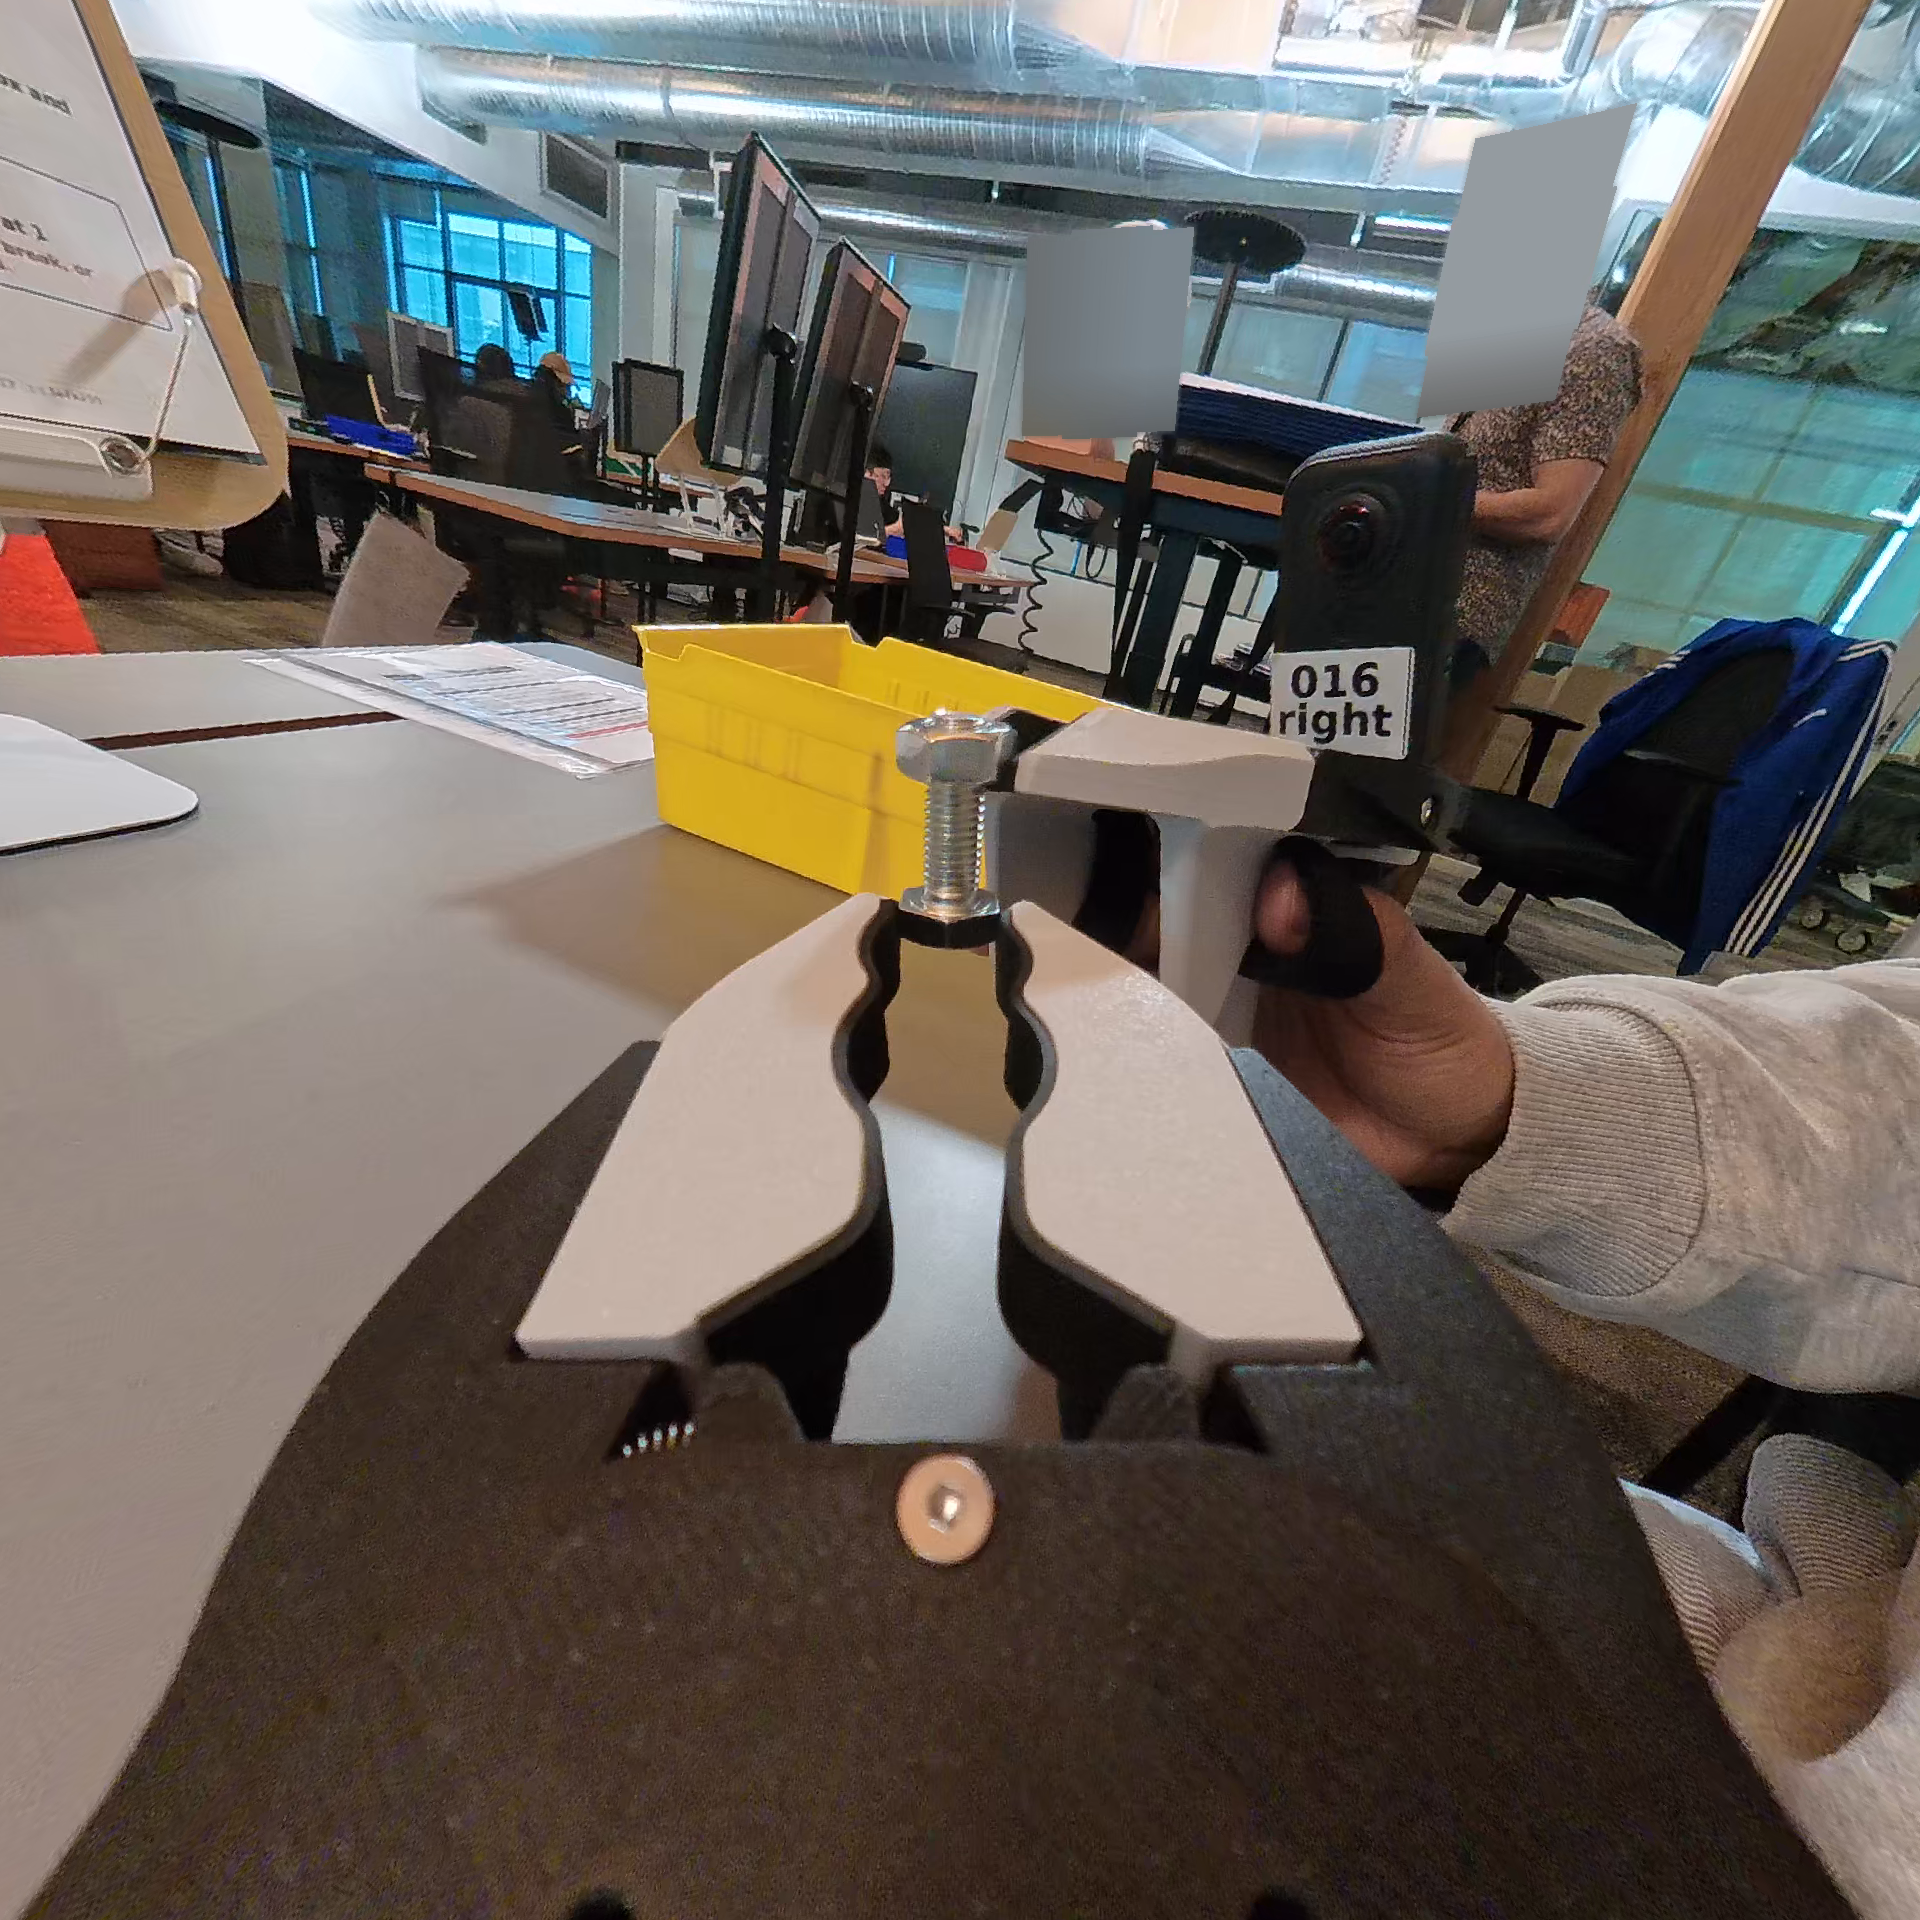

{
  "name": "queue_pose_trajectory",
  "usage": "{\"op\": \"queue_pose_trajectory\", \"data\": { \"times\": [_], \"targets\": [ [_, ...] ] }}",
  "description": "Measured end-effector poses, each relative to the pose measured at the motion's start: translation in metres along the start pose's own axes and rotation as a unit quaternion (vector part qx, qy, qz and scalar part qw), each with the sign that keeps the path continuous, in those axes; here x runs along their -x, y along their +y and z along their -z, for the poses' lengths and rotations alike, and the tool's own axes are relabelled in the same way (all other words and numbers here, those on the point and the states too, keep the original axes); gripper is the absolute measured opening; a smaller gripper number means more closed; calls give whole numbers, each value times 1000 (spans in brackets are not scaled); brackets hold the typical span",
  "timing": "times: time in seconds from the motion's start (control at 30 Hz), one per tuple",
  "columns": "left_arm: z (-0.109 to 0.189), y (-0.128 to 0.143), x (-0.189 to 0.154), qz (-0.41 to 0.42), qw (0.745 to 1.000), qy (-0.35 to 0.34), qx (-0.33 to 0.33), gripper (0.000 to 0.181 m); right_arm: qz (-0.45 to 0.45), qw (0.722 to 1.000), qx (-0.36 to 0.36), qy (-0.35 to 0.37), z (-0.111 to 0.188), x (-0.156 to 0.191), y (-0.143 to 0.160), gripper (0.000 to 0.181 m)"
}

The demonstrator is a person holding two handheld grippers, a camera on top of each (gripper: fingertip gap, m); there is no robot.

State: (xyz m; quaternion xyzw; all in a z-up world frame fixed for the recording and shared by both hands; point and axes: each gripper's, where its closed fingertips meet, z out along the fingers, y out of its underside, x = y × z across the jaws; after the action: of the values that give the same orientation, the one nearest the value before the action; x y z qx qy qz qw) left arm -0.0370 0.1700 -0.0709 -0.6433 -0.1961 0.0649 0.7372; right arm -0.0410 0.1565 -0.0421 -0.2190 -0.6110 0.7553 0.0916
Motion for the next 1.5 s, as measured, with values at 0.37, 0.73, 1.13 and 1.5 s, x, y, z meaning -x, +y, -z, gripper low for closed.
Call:
{"op": "queue_pose_trajectory", "data": {
  "times": [0.37, 0.73, 1.13, 1.5],
  "targets": [
    [1, -1, 1, 5, 1000, 1, -5, 18, -3, 1000, -9, -2, 1, 0, -3, 15],
    [1, -2, 1, 5, 1000, 0, -7, 18, -17, 1000, -15, 20, 5, -10, -5, 14],
    [1, -1, 1, 6, 1000, 2, -6, 18, -12, 1000, -11, 3, 3, -4, -4, 18],
    [0, -1, -1, 3, 1000, 6, -3, 18, 0, 1000, -4, -2, 1, 1, -2, 22]
  ]
}}
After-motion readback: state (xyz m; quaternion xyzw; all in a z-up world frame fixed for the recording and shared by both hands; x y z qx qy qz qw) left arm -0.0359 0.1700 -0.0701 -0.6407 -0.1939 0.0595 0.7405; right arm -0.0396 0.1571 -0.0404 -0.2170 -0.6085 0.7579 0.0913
